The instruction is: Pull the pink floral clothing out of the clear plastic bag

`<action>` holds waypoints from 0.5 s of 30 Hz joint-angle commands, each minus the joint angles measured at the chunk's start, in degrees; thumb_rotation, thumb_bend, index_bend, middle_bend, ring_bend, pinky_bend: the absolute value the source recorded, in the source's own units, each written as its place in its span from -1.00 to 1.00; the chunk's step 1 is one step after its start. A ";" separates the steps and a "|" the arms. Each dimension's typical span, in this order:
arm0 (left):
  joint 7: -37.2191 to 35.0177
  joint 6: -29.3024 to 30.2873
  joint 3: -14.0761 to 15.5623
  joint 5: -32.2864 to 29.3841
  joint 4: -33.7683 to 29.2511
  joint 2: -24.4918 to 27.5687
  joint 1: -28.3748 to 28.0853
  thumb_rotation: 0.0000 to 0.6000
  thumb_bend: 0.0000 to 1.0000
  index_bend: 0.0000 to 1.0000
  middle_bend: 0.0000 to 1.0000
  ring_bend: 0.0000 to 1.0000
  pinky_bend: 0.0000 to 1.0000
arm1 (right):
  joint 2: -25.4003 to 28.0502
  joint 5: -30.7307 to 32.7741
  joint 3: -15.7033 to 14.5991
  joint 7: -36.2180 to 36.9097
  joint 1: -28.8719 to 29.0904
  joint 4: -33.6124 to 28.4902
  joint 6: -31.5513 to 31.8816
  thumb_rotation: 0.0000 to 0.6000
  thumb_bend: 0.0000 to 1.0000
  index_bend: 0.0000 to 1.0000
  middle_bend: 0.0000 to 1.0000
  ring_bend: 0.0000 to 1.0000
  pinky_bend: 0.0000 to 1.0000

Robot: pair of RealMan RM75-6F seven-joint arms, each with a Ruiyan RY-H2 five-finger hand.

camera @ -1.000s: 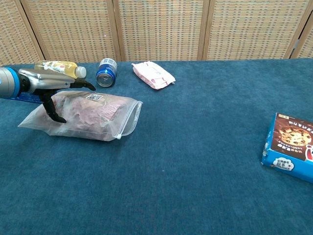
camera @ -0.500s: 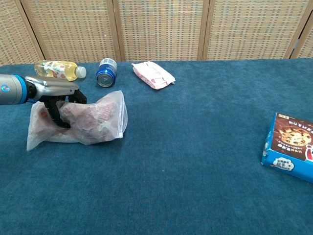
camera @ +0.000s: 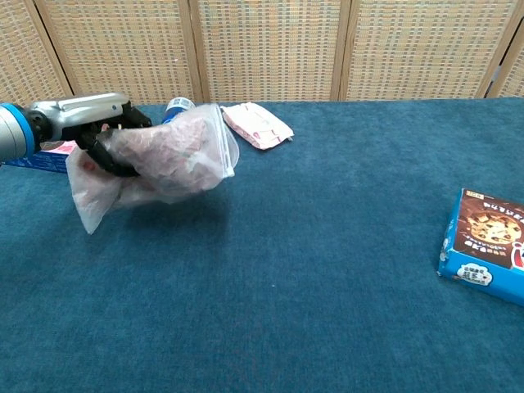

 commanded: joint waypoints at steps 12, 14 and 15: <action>-15.56 16.20 -1.97 10.55 8.39 -9.35 -2.93 1.00 -0.30 0.19 0.13 -0.04 0.06 | 12.48 -0.13 5.46 17.77 12.28 -7.89 -15.63 1.00 -1.00 -0.68 -1.00 -1.00 -1.00; -15.72 16.53 -2.53 10.64 8.91 -10.53 -3.98 1.00 -0.30 0.20 0.13 -0.04 0.06 | 13.67 0.42 6.48 19.40 14.39 -9.36 -18.24 1.00 -1.00 -0.63 -1.00 -1.00 -1.00; -15.76 16.64 -2.80 10.61 9.09 -10.97 -4.41 1.00 -0.30 0.20 0.13 -0.04 0.06 | 14.15 0.73 6.83 19.78 15.30 -9.87 -19.49 1.00 -1.00 -0.60 -1.00 -1.00 -1.00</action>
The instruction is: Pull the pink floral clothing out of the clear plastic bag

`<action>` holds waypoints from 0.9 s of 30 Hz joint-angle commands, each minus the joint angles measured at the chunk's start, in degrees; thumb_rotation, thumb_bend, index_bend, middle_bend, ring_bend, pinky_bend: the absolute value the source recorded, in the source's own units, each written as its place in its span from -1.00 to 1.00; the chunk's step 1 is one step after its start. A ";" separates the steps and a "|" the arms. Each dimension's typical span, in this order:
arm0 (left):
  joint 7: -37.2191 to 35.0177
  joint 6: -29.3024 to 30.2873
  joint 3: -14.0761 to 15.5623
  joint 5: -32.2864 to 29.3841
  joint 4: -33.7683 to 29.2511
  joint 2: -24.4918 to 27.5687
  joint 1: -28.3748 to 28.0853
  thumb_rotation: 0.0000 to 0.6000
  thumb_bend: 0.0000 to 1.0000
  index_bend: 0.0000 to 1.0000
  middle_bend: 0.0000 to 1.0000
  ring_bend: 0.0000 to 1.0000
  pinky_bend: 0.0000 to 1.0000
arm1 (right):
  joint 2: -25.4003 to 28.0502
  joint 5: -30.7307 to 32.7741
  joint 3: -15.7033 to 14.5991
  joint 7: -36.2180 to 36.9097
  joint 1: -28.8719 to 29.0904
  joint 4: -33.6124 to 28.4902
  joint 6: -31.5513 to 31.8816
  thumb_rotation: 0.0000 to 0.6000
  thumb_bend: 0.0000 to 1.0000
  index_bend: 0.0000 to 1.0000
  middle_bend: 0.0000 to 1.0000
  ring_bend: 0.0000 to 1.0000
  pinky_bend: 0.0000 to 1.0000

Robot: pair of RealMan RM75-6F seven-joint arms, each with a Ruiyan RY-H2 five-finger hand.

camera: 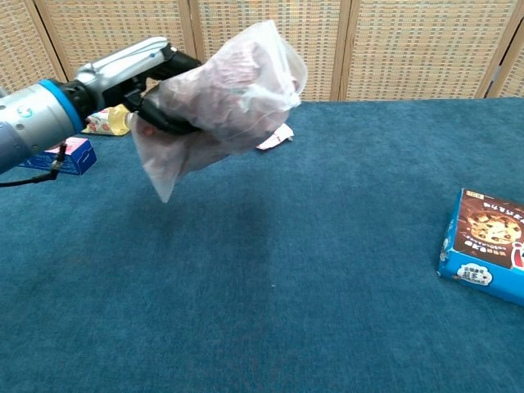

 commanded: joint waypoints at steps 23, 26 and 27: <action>-2.89 4.67 -4.21 -0.34 3.63 -7.32 -7.64 1.00 -0.29 0.21 0.13 -0.04 0.06 | 8.15 14.56 9.59 4.92 16.38 -12.88 -18.63 1.00 -1.00 -0.28 -1.00 -1.00 -1.00; -2.89 4.80 -4.28 -0.48 3.68 -7.50 -8.08 1.00 -0.29 0.21 0.13 -0.04 0.06 | 8.15 16.02 9.79 4.67 17.13 -13.74 -19.15 1.00 -1.00 -0.28 -1.00 -1.00 -1.00; -2.92 4.77 -4.31 -0.57 3.65 -7.61 -8.20 1.00 -0.29 0.21 0.13 -0.04 0.06 | 8.12 16.43 9.92 4.85 17.31 -14.04 -19.23 1.00 -1.00 -0.28 -1.00 -1.00 -1.00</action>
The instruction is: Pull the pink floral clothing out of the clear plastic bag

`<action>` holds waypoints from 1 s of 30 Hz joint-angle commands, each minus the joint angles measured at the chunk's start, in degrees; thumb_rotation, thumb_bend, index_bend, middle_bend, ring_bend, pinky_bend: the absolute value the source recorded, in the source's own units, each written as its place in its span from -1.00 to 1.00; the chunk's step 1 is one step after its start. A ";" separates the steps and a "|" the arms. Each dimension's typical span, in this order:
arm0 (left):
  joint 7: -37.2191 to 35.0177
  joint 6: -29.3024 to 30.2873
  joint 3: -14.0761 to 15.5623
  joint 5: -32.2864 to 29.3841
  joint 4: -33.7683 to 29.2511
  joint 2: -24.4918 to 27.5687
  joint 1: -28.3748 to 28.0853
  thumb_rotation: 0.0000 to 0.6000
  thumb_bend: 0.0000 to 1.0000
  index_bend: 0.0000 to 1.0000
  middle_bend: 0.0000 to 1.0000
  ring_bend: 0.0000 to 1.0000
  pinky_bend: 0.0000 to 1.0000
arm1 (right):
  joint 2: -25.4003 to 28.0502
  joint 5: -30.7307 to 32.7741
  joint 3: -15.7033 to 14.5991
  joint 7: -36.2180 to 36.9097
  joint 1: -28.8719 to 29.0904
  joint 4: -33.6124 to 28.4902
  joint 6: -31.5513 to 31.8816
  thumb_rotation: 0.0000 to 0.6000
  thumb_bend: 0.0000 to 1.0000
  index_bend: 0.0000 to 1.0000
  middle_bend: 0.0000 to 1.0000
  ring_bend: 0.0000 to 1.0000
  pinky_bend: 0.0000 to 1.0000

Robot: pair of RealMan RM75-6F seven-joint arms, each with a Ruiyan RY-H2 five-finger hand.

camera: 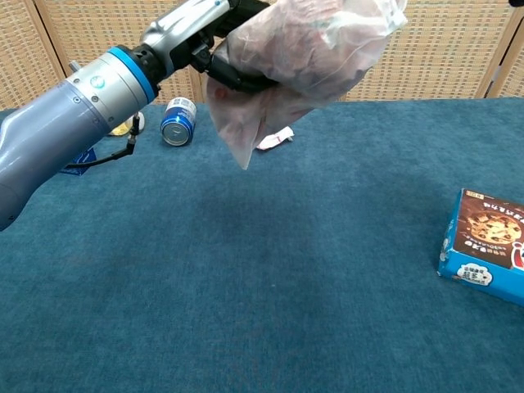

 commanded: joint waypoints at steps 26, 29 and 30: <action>0.23 -1.23 -0.47 -2.37 2.76 -4.61 -3.57 1.00 -0.30 0.21 0.13 -0.04 0.06 | -2.47 9.41 1.78 1.52 7.23 -1.94 -5.87 1.00 -1.00 -0.28 -1.00 -1.00 -1.00; -0.01 -1.02 -0.28 -2.30 3.21 -4.70 -3.69 1.00 -0.29 0.21 0.13 -0.04 0.06 | -2.91 9.93 1.50 0.42 7.77 -1.80 -5.75 1.00 -1.00 -0.28 -1.00 -1.00 -1.00; -0.18 -0.99 -0.23 -2.33 3.25 -4.72 -3.69 1.00 -0.30 0.21 0.13 -0.04 0.06 | -3.01 10.13 1.44 0.20 7.91 -1.79 -5.73 1.00 -1.00 -0.28 -1.00 -1.00 -1.00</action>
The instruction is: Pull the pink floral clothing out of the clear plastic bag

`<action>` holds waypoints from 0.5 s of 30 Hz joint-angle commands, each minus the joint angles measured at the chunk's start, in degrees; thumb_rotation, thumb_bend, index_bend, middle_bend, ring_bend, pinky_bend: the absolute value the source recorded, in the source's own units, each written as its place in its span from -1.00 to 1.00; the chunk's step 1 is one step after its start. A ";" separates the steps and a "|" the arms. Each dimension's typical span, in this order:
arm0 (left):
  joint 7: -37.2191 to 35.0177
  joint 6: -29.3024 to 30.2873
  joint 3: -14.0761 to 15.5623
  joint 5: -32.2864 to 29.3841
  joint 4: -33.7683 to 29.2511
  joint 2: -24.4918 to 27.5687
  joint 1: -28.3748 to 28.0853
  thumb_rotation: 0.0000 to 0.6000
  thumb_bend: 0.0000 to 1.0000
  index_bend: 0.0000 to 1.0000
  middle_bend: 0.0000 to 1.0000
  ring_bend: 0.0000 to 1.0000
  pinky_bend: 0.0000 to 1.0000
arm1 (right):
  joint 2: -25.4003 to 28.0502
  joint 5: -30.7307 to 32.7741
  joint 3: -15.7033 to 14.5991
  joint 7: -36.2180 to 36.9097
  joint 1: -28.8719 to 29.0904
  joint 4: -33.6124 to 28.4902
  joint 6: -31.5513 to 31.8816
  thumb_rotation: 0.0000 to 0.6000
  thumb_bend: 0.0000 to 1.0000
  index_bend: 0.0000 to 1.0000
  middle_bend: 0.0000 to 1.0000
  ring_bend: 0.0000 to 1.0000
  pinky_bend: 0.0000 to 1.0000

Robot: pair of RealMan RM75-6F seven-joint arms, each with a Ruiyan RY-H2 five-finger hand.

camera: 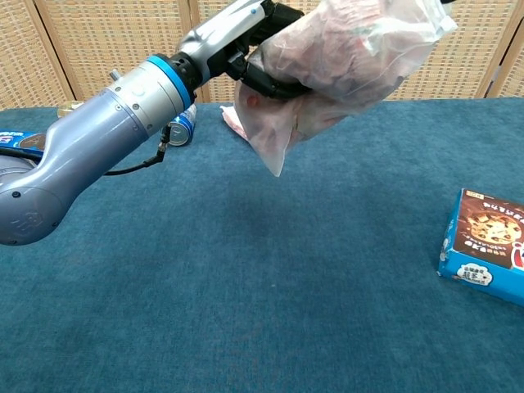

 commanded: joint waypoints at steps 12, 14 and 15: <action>-0.67 0.32 0.24 -0.35 0.75 -0.63 -0.66 1.00 -0.29 0.21 0.13 -0.04 0.06 | -2.00 4.43 -0.33 -2.90 2.87 0.03 -0.03 1.00 -1.00 -0.28 -1.00 -1.00 -1.00; -0.68 0.30 0.25 -0.45 0.77 -0.83 -0.78 1.00 -0.29 0.21 0.13 -0.04 0.06 | -2.22 5.50 -0.31 -3.27 3.40 0.06 -0.13 1.00 -1.00 -0.28 -1.00 -1.00 -1.00; -0.70 0.31 0.25 -0.49 0.75 -0.90 -0.83 1.00 -0.29 0.21 0.13 -0.04 0.06 | -2.30 5.95 -0.31 -3.48 3.63 0.09 -0.16 1.00 -1.00 -0.28 -1.00 -1.00 -1.00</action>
